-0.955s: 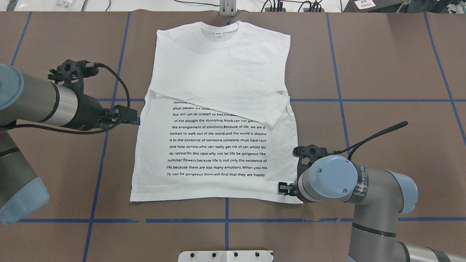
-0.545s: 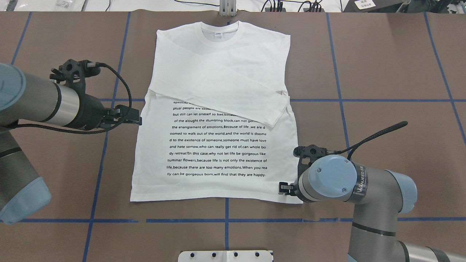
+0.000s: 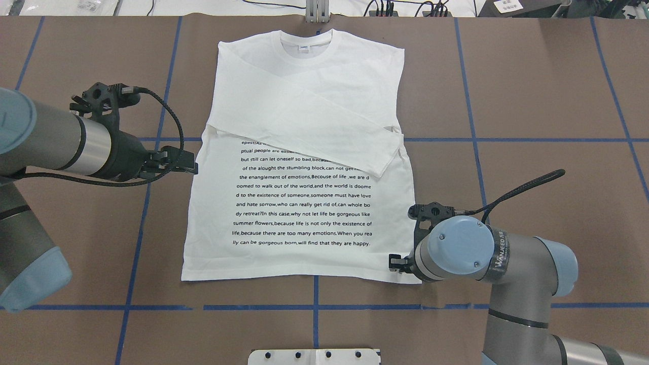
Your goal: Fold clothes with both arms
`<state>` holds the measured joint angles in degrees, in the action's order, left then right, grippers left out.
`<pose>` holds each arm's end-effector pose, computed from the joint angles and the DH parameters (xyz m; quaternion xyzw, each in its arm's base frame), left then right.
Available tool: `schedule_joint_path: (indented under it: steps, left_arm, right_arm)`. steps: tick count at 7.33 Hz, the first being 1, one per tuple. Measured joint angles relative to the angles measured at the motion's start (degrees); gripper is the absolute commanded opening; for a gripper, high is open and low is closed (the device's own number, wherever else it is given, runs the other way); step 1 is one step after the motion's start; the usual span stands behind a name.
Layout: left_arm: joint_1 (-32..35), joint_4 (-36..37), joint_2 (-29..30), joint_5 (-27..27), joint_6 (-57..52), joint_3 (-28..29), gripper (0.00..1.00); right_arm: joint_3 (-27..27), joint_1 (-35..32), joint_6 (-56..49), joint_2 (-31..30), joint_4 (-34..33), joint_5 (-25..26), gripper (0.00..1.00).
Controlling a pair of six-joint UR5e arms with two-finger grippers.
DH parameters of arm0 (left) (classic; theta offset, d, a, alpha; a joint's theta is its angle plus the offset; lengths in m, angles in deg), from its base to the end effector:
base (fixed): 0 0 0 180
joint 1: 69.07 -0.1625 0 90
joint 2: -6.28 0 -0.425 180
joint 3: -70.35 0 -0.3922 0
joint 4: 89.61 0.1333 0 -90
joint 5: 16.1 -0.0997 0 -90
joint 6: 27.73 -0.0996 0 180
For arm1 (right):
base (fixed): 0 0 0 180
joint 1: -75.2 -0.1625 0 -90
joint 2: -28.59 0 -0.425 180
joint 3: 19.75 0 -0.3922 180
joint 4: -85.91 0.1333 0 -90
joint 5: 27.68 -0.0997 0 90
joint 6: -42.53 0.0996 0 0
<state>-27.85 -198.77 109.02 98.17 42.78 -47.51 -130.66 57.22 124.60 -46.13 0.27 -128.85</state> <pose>0.3304 -0.4122 0.2814 0.0889 0.5124 -0.0569 0.8522 -0.5049 -0.2837 0.3503 -0.0117 -0.3566 0.0482 0.9330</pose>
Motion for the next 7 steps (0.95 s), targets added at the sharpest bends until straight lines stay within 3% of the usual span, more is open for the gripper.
schedule_joint_path:
  steps: [3, 7]
  left_arm:
    - [0.0, 0.0, 0.0, -0.01, -0.02, -0.03, 0.99]
    - [0.0, 0.0, -0.04, -0.01, 0.08, -0.11, 0.99]
  right_arm:
    - [-0.14, 0.05, 0.8, 0.01, 0.03, -0.56, 0.01]
    - [-1.28, 0.0, 0.95, 0.01, 0.0, -0.91, 0.0]
